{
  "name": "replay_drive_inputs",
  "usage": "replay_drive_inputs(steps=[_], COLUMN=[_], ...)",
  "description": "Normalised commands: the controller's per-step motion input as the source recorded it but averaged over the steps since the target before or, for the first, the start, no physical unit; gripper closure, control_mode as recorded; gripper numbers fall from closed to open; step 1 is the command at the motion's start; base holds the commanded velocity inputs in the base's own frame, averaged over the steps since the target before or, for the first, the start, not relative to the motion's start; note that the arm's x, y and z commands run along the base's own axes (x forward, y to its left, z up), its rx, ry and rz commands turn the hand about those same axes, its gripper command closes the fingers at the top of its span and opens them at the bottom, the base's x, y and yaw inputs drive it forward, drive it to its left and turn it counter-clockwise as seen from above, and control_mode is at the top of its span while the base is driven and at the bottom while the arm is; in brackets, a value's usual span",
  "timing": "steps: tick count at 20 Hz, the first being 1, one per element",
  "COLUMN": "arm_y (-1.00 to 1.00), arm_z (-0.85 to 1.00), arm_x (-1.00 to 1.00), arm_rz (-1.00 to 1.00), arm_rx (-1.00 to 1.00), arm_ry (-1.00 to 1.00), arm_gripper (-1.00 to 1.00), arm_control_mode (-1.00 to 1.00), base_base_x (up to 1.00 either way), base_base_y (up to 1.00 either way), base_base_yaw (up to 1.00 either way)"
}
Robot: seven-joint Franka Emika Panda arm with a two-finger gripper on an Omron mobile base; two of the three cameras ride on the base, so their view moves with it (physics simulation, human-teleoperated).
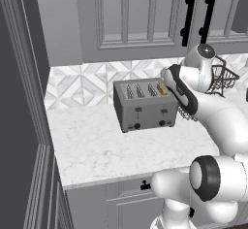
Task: Start the toaster. Once the lever pops up, take the bread to the plate on the dining counter.
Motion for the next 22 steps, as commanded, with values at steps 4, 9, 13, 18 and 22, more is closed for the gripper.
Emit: replay_drive_inputs(steps=[4,9,13,18,22], arm_y=[0.0,0.0,0.0,0.0,0.0], arm_z=[0.0,0.0,0.0,0.0,0.0], arm_x=[0.0,0.0,0.0,0.0,0.0], arm_rz=[0.0,0.0,0.0,0.0,0.0], arm_rx=[0.0,0.0,0.0,0.0,0.0], arm_ry=[0.0,0.0,0.0,0.0,0.0], arm_gripper=[-1.0,-1.0,-1.0,-1.0,-1.0], arm_control_mode=[-1.0,-1.0,-1.0,-1.0,-1.0], base_base_x=[0.0,0.0,0.0,0.0,0.0], base_base_y=[0.0,0.0,0.0,0.0,0.0], base_base_yaw=[0.0,0.0,0.0,0.0,0.0])
